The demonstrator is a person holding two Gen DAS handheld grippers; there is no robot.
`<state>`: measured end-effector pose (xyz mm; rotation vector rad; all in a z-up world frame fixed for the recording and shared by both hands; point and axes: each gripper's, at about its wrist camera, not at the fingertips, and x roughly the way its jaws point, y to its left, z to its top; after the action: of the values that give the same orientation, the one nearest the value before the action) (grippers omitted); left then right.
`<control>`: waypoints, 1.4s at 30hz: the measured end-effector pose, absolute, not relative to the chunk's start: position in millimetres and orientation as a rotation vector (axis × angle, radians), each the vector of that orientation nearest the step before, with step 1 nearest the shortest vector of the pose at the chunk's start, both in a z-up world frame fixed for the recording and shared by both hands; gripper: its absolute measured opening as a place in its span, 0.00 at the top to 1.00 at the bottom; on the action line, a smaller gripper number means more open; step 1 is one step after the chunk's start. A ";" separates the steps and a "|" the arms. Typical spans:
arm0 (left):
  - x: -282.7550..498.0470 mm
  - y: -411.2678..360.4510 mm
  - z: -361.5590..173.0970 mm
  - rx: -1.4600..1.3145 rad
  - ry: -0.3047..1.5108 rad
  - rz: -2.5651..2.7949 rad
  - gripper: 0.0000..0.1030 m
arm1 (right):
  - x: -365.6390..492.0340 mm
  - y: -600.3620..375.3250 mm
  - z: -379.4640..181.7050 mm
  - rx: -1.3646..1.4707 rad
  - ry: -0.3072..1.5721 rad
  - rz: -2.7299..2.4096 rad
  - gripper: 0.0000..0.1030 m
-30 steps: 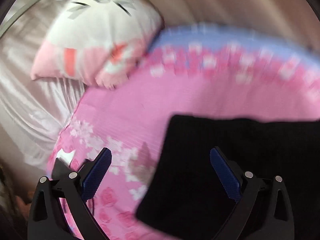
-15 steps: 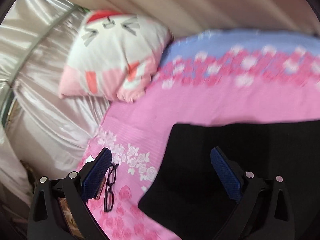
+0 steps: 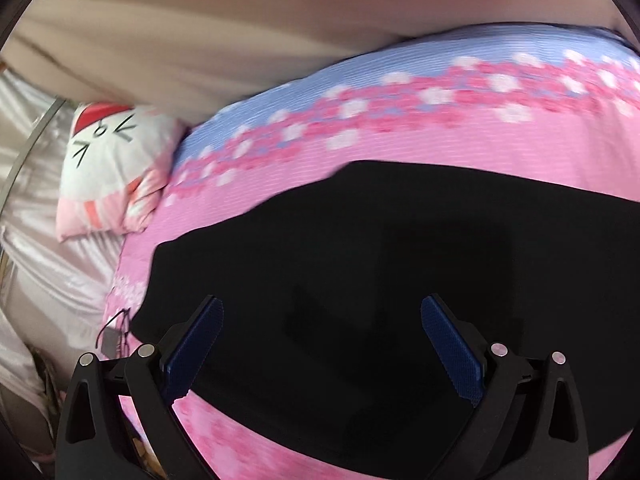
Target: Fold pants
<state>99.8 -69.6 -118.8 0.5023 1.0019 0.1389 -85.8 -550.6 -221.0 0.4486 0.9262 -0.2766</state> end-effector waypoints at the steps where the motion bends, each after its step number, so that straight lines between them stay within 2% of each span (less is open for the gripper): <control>1: 95.4 -81.7 -118.7 0.506 1.002 0.124 0.05 | -87.8 -555.4 -221.1 0.441 0.911 -0.271 0.75; 9: 69.4 -133.3 -114.9 0.555 0.975 0.055 0.05 | -91.3 -556.7 -221.0 0.389 0.934 -0.194 0.75; 10: 67.8 -134.5 -114.7 0.554 0.978 0.049 0.05 | -90.8 -556.9 -221.8 0.402 0.935 -0.179 0.81; 12: 65.9 -136.7 -116.1 0.564 0.984 0.053 0.05 | -93.7 -560.8 -213.6 0.416 0.929 -0.157 0.88; 15: 63.2 -137.3 -114.2 0.574 0.985 0.058 0.05 | -98.9 -575.7 -210.7 0.370 0.921 -0.195 0.88; 17: 61.5 -135.9 -117.1 0.580 0.984 0.056 0.05 | -100.4 -584.0 -220.7 0.425 0.908 -0.173 0.83; 20: 60.5 -133.2 -130.2 0.614 1.008 0.085 0.05 | -105.1 -583.7 -198.6 0.418 0.898 -0.198 0.77; 21: 59.7 -131.8 -130.8 0.611 1.012 0.091 0.05 | -110.2 -586.9 -195.0 0.445 0.876 -0.209 0.64; 22: 58.1 -129.1 -130.9 0.599 1.016 0.092 0.05 | -114.2 -591.0 -195.6 0.481 0.865 -0.218 0.45; 23: 56.6 -127.0 -131.4 0.595 1.017 0.095 0.05 | -116.5 -595.2 -200.6 0.526 0.870 -0.211 0.42; 28: 50.4 -120.3 -139.0 0.602 1.036 0.107 0.05 | -105.0 -584.1 -223.2 0.542 0.896 -0.164 0.42; 29: 49.0 -120.0 -139.5 0.602 1.035 0.107 0.05 | -102.4 -580.9 -222.7 0.529 0.897 -0.173 0.42; 30: 47.7 -119.4 -139.8 0.603 1.036 0.105 0.05 | -99.2 -578.3 -222.8 0.530 0.898 -0.175 0.49; 31: 46.5 -118.6 -139.8 0.600 1.036 0.098 0.05 | -96.0 -575.9 -223.0 0.523 0.905 -0.181 0.70; 32: 44.7 -117.2 -140.1 0.597 1.035 0.092 0.05 | -92.8 -574.5 -223.9 0.533 0.916 -0.165 0.78; 38: 38.5 -102.3 -136.2 0.567 1.036 0.082 0.05 | -87.9 -556.2 -199.4 0.552 0.917 -0.194 0.81; 42: 39.3 -76.3 -126.5 0.498 1.046 0.086 0.05 | -78.8 -527.7 -155.6 0.542 0.884 -0.159 0.81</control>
<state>39.3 -76.3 -126.5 0.4982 1.0458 0.0860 -78.8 -527.7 -155.6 0.5419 0.8837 -0.1593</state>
